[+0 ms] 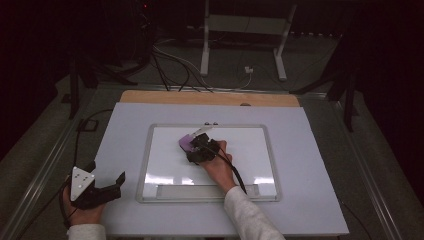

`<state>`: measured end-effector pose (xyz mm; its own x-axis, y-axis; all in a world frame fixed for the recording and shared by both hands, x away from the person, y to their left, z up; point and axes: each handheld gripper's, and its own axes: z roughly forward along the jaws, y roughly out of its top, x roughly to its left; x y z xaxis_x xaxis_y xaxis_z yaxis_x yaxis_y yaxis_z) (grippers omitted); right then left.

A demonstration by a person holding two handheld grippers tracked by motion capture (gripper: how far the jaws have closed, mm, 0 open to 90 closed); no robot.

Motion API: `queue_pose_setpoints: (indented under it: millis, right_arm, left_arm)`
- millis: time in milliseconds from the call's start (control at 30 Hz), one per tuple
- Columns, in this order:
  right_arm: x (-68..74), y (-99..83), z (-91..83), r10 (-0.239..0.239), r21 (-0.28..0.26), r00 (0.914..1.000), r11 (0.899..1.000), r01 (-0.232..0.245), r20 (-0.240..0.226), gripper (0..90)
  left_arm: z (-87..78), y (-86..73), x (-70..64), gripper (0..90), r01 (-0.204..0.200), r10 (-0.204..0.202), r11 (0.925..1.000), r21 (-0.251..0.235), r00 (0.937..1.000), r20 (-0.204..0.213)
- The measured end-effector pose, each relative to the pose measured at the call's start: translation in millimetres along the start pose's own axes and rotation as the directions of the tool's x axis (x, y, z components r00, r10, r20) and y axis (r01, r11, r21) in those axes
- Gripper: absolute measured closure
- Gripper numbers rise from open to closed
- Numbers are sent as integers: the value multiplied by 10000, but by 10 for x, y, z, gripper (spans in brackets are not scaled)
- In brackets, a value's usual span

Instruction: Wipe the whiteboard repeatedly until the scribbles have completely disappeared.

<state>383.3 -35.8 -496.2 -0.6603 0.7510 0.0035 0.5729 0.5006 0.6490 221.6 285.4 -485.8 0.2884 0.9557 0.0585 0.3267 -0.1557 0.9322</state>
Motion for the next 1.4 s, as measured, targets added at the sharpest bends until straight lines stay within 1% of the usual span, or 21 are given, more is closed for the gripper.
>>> queue_pose_setpoints:
  millis: [33,67,100,133,200,267,333,400,467,500,533,567,633,767,867,967,1100,1167,1267,1300,1400]
  right_arm:
    - [-24,-1,4,188,1,9998,9998,-188,0,412]
    - [-65,-7,3,489,-23,9985,9988,-489,229,412]
    - [-119,-15,-2,802,-50,9955,9968,-801,505,412]
    - [-176,-25,-9,1126,-60,9915,9936,-1124,657,412]
    - [-262,-44,-27,1453,-82,9850,9894,-1452,935,412]
    - [-299,-54,-37,1594,-70,9827,9872,-1595,937,412]
    - [-264,-51,-37,1430,-86,9848,9897,-1429,990,411]
    - [-207,-52,-25,1214,-83,9918,9926,-1212,410,410]
    - [-128,-57,-16,783,-99,9968,9969,-784,-174,409]
    - [-96,-56,-21,629,-97,9979,9980,-630,-149,409]
    - [-90,-58,-27,625,-75,9980,9980,-626,-117,410]
    - [-106,-65,-33,802,-27,9966,9968,-802,-168,410]
    - [-174,-101,-65,1126,-29,9936,9936,-1126,48,410]
    - [-371,-224,-180,1781,-38,9824,9840,-1782,571,409]
    - [-522,-327,-278,2083,-35,9741,9780,-2088,884,409]
    - [-651,-414,-359,2383,-40,9657,9710,-2392,1031,409]
    - [-746,-489,-429,2461,-18,9633,9689,-2474,1075,405]
    - [-771,-508,-445,2487,44,9635,9681,-2504,987,377]
    - [-762,-521,-449,2155,82,9718,9761,-2173,954,308]
    - [-749,-524,-450,2014,56,9740,9792,-2030,1035,293]
    - [-713,-519,-487,1876,-402,9751,9821,-1841,1187,267]
  left_arm:
    - [-9,3,0,13,-10,10,10000,-17,10000,4]
    - [-14,3,3,13,14,-14,10000,-36,10000,-20]
    - [-16,0,9,13,46,-46,10000,-49,10000,-20]
    - [-16,-3,14,13,64,-64,10000,-27,10000,-30]
    - [-9,-10,18,13,79,-79,10000,-26,10000,-26]
    - [-4,-9,14,13,69,-69,10000,11,10000,-11]
    - [0,-4,6,13,14,-14,10000,-3,10000,8]
    - [6,-3,2,13,3,-3,10000,28,10000,14]
    - [9,-2,-1,13,-34,34,10000,52,10000,23]
    - [8,-2,-3,13,-31,31,10000,45,10000,23]
    - [6,-2,-2,13,-30,30,10000,37,10000,22]
    - [3,-3,0,13,-20,20,10000,28,10000,11]
    - [-3,-5,6,13,27,-27,10000,-2,10000,-10]
    - [0,-8,8,13,3,-3,10000,42,10000,-5]
    - [4,-1,-6,13,-33,33,10000,28,10000,19]
    - [12,1,-18,13,-56,56,10000,47,10000,29]
    - [16,3,-25,13,-42,42,10000,56,10000,27]
    - [19,4,-29,13,-64,64,10000,70,10000,39]
    - [18,5,-32,13,-92,91,9999,65,9999,43]
    - [17,5,-30,13,-83,82,9999,63,10000,44]
    - [17,1,-23,13,-56,55,10000,52,10000,33]
